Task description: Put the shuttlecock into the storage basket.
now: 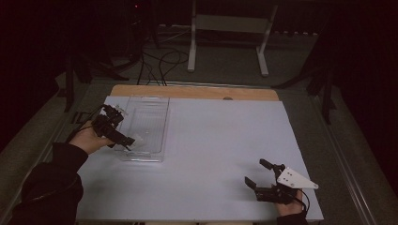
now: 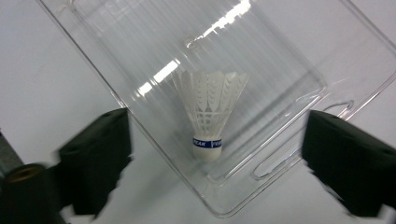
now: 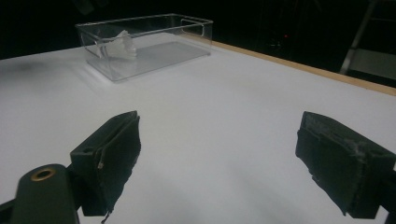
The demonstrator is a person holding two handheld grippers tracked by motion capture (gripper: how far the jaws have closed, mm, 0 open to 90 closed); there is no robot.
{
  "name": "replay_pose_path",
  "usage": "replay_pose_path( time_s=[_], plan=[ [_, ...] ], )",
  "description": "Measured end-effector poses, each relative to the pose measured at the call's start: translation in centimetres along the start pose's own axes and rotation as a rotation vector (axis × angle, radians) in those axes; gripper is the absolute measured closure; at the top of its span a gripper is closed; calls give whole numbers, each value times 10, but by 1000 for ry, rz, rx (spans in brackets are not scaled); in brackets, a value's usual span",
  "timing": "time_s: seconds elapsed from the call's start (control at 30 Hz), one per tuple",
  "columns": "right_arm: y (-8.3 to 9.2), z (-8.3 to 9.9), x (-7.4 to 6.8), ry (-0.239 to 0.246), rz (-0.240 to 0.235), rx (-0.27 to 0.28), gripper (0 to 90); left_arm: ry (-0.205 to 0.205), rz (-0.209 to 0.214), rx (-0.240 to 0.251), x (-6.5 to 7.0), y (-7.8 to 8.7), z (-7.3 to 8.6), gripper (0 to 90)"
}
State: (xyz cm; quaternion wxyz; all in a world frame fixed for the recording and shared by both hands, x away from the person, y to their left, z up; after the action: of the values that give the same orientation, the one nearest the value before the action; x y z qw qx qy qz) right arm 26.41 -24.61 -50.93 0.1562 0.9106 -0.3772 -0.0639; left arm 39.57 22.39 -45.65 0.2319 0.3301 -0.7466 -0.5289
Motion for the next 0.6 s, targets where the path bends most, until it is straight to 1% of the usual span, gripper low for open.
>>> replay_pose_path(
  time_s=[0.03,0.07,0.13,0.17,0.23,0.27,0.3,0.33,0.37,0.43,0.47,0.5,0.53,0.57,0.6],
  plan=[
    [0,0,0,0,0,0,135,0,0,0,0,0,0,51],
    [0,0,0,0,0,0,135,5,-7,10,-1,0,0,30],
    [0,0,0,-2,0,1,135,8,-4,19,0,1,-1,25],
    [0,0,0,-2,-1,1,134,12,-11,30,-1,1,-1,24],
    [0,0,0,-4,-2,0,135,9,-17,40,-1,2,-1,7],
    [0,0,0,-5,-1,0,135,7,-24,60,-1,2,-2,0],
    [0,0,0,-5,-1,0,135,7,-24,60,-1,2,-2,0],
    [0,0,0,-4,-1,1,135,0,-30,73,-1,4,-2,0],
    [0,0,0,-4,-1,1,135,0,-30,73,-1,4,-2,0],
    [0,0,0,-4,-2,0,134,1,-45,83,-1,5,-3,0],
    [-1,0,0,-3,-2,-1,134,-12,-50,81,0,5,-3,0],
    [-1,0,0,-3,-2,-1,134,-12,-50,81,0,5,-3,0],
    [-1,0,0,-3,-2,-2,134,-32,-47,70,2,4,-3,0],
    [-1,0,0,-3,-2,-2,134,-32,-47,70,2,4,-3,0],
    [-1,0,-1,-4,-3,-2,134,-48,-48,62,4,4,-3,0]
  ],
)
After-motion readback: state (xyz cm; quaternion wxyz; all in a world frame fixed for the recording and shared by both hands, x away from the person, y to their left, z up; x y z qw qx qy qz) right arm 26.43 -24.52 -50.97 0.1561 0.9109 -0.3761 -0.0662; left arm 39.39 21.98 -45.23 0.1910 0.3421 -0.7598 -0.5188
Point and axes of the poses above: each handheld gripper's, and its own axes: y roughly backward along the jaws, z roughly out of its underside, x roughly to its right, the point moved 6 cm from there along -y, roughly forward along the jaws, and after that the axes turned 4 degrees about -x, right-handed, at the moved point
